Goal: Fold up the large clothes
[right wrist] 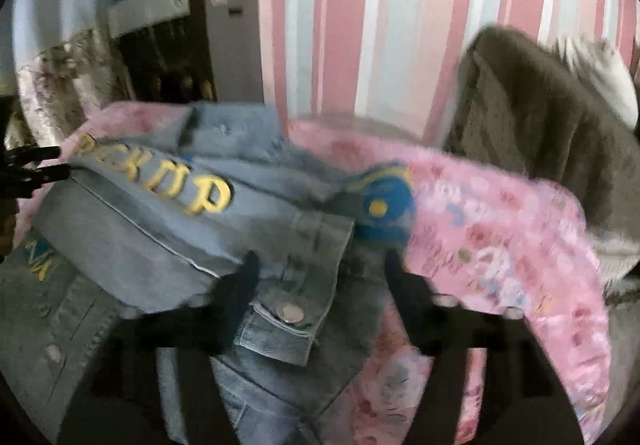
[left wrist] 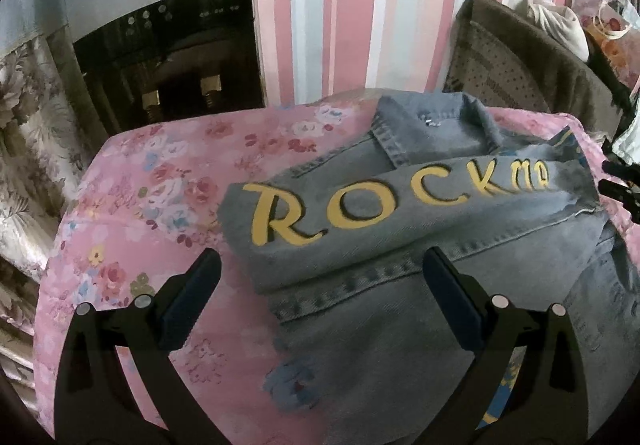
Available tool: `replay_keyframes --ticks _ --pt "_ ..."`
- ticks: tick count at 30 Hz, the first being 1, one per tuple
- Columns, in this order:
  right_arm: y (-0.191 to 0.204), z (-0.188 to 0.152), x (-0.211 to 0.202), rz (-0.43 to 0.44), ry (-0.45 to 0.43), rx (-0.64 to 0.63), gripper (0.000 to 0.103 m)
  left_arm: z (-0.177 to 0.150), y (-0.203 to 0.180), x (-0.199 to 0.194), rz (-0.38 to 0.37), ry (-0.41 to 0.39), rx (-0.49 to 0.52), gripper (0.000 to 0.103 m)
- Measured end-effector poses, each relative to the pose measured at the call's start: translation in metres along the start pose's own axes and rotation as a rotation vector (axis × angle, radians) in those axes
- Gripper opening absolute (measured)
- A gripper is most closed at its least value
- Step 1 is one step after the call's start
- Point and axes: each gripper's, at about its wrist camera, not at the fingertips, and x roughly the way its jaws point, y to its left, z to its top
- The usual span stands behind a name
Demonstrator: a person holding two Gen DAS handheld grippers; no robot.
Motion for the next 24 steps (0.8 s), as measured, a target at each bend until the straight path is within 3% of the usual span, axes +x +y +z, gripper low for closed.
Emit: replay_keyframes --ticks 4,6,8,10,13,24 --pt "-0.002 0.003 0.000 0.051 -0.033 -0.011 0.067 0.006 -0.012 0.002 0.003 -0.016 0.012 0.100" --pt "-0.001 0.001 0.004 0.088 -0.052 -0.007 0.058 0.006 -0.019 0.006 0.008 -0.004 0.022 0.099" --pt "0.004 -0.001 0.011 0.125 -0.047 -0.014 0.038 0.003 -0.028 0.012 0.040 0.009 0.060 0.098" --pt "0.009 -0.004 0.025 0.137 -0.002 -0.036 0.030 -0.001 -0.030 0.021 0.062 0.035 0.077 0.098" --pt "0.014 -0.006 0.039 0.094 0.040 -0.074 0.027 -0.002 -0.025 0.027 0.037 0.051 0.048 0.098" --pt "0.003 -0.007 0.056 0.117 0.086 -0.018 0.026 -0.005 -0.021 0.042 0.013 0.090 0.033 0.100"
